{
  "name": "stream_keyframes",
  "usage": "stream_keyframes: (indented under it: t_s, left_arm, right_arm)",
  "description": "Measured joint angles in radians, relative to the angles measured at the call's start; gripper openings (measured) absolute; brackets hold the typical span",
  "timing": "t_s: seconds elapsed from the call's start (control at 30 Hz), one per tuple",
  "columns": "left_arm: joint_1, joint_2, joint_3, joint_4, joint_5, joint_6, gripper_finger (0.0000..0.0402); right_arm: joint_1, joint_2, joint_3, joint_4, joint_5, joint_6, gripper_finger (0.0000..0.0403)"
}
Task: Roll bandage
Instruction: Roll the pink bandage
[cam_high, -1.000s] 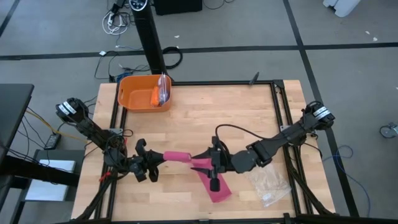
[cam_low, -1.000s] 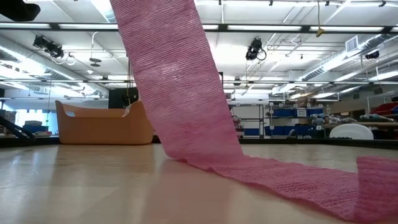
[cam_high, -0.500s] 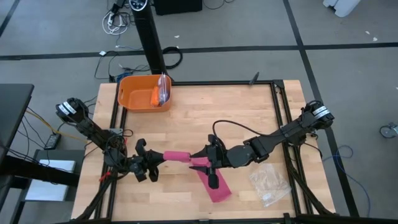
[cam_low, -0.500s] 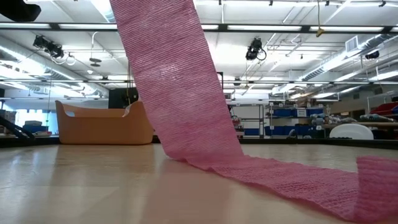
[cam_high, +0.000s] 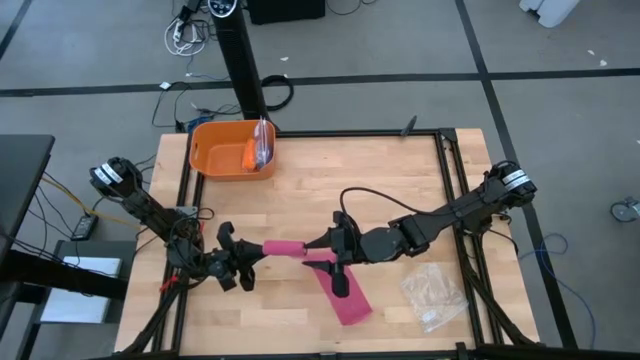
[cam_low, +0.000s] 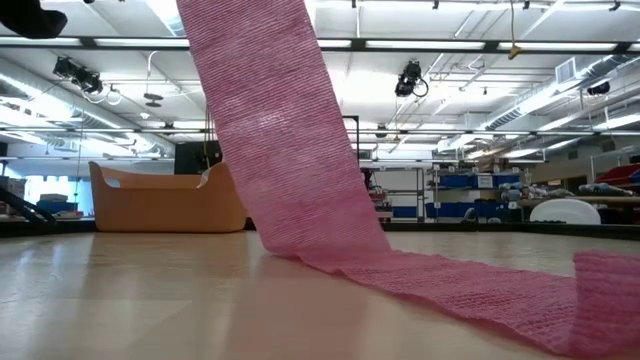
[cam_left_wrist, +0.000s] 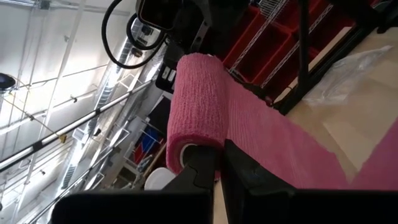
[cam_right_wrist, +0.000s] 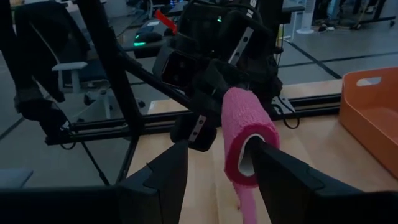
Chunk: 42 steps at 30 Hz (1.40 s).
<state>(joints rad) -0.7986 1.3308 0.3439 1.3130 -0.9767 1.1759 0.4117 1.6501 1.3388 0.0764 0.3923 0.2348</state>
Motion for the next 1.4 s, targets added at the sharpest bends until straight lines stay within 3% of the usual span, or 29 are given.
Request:
stream_keyframes:
  t_s: [0.6, 0.77, 0.97, 1.13, 1.4]
  left_arm:
    - [0.028, 0.000, 0.014, -0.009, -0.026, -0.060, 0.0014]
    - [0.028, 0.000, 0.018, -0.011, -0.028, -0.071, 0.0014]
    - [0.027, 0.000, 0.019, 0.003, -0.044, -0.154, 0.0015]
    - [0.024, 0.000, 0.016, 0.008, -0.076, -0.247, 0.0028]
    - [0.025, 0.000, 0.013, 0.017, -0.115, -0.470, 0.0080]
  right_arm:
    - [-0.063, 0.000, 0.000, -0.019, -0.005, -0.003, 0.0177]
    - [-0.072, 0.000, 0.000, -0.013, -0.003, -0.058, 0.0132]
    - [-0.073, 0.007, 0.000, 0.012, -0.004, -0.119, 0.0017]
    - [-0.078, 0.045, 0.002, 0.036, -0.032, -0.122, 0.0020]
    - [-0.048, 0.020, 0.000, 0.026, 0.058, -0.210, 0.0010]
